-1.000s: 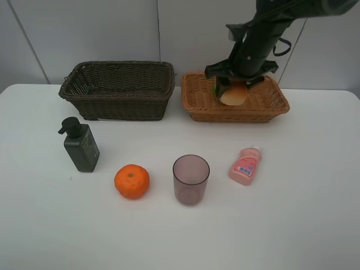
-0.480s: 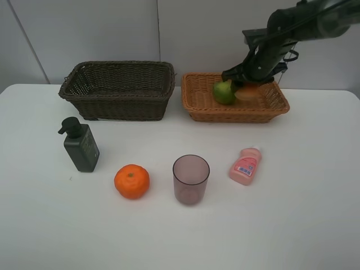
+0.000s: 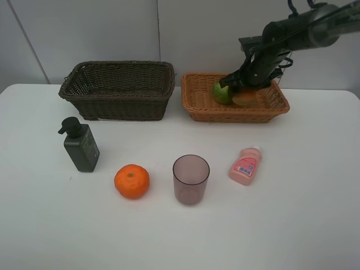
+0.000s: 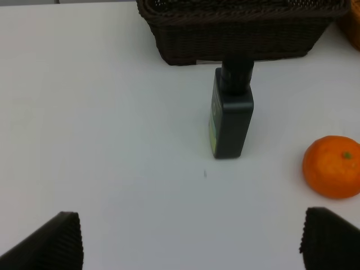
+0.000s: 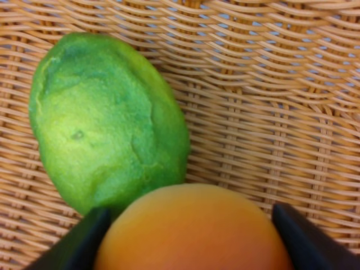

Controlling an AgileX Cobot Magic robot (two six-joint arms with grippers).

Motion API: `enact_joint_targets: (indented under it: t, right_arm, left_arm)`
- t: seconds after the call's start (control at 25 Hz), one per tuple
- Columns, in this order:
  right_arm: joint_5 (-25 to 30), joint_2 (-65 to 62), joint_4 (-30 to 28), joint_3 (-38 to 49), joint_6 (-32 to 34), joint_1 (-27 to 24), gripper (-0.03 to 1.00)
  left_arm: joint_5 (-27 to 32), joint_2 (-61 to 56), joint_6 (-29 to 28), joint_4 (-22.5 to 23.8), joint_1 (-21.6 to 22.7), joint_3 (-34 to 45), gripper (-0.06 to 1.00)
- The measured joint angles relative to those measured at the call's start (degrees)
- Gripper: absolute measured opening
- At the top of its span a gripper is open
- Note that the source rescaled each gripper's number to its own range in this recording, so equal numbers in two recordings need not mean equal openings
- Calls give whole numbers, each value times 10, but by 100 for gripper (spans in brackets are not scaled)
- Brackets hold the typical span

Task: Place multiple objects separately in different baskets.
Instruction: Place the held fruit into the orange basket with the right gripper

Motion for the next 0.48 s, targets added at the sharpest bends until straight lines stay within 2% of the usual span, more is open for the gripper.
enact_joint_targets:
  t: [0.08, 0.16, 0.28, 0.48]
  right_arm:
    - [0, 0, 0, 0, 0, 0, 72]
    - [0, -1, 0, 0, 0, 0, 89]
    - [9, -12, 0, 0, 0, 0, 97]
    - [59, -61, 9, 0, 0, 1, 98]
  left_arm:
    - [0, 0, 0, 0, 0, 0, 100]
    - [0, 0, 0, 0, 0, 0, 100]
    - [0, 0, 0, 0, 0, 0, 100]
    - [0, 0, 0, 0, 0, 0, 100]
